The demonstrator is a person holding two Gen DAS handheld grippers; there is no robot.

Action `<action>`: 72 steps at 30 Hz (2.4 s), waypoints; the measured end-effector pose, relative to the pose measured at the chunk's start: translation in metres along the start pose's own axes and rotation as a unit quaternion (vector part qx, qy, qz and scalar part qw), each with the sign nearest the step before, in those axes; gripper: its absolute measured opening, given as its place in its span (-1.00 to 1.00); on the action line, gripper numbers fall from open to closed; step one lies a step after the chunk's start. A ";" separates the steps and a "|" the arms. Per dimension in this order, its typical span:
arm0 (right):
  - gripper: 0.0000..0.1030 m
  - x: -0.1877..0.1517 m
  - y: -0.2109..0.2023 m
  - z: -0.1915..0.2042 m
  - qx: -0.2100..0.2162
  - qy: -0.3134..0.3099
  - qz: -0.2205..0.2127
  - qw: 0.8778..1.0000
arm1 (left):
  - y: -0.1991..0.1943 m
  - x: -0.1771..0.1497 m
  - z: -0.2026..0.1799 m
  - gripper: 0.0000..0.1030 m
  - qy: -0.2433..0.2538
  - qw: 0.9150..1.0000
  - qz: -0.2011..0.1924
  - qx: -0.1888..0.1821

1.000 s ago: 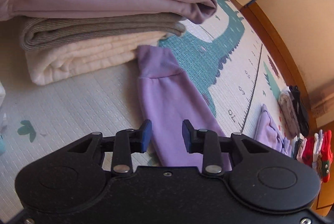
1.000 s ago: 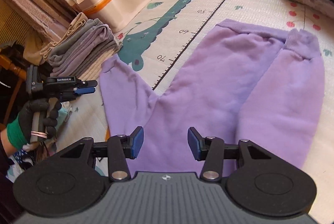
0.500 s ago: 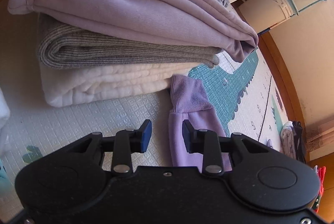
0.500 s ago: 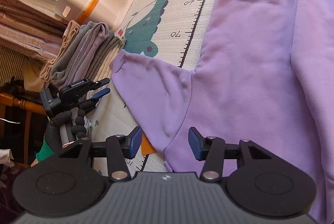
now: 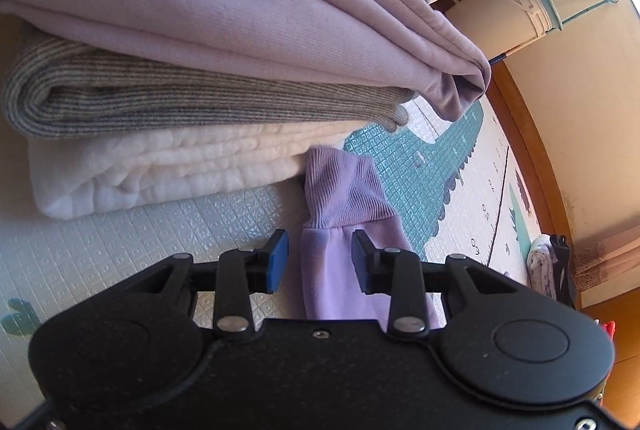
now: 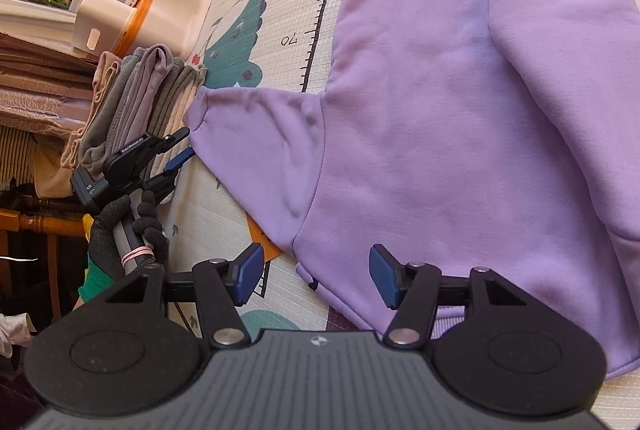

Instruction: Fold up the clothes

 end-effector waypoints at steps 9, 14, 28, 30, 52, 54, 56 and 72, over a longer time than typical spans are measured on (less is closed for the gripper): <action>0.14 -0.006 0.001 0.009 -0.003 -0.011 0.001 1.000 | -0.009 -0.011 -0.039 -0.89 0.077 0.997 -0.023 0.014; 0.14 0.003 -0.002 0.009 0.007 -0.001 -0.012 1.000 | -0.010 -0.050 -0.110 -0.89 0.230 0.972 -0.027 0.025; 0.24 0.078 0.014 -0.015 0.132 0.156 -0.103 0.974 | 0.042 -0.203 -0.192 -0.89 0.537 0.842 0.014 0.048; 0.25 0.083 0.019 -0.017 0.126 0.156 -0.108 0.974 | 0.042 -0.214 -0.197 -0.89 0.563 0.825 0.010 0.047; -0.82 0.108 -0.023 -0.014 0.122 0.104 -0.176 0.971 | 0.011 -0.247 -0.212 0.08 0.654 0.752 -0.077 0.038; -0.82 0.112 -0.040 -0.010 0.121 0.091 -0.190 0.970 | 0.006 -0.237 -0.205 0.11 0.642 0.760 -0.086 0.050; -0.82 0.118 -0.059 -0.005 0.123 0.077 -0.203 0.968 | 0.002 -0.228 -0.197 0.17 0.630 0.770 -0.087 0.060; -0.83 0.117 -0.163 -0.004 0.124 0.038 -0.252 0.959 | 0.013 -0.268 -0.139 0.23 0.579 0.807 0.103 0.040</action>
Point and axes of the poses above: each gripper's, at about its wrist camera, not at the fingertips, and y roughly the way its jaws point, z to its left, x to its top, the point moved 10 cm from there along y, roughly the way its jaws point, and after that the axes turned 12 degrees about z, right-handed, at the moved point
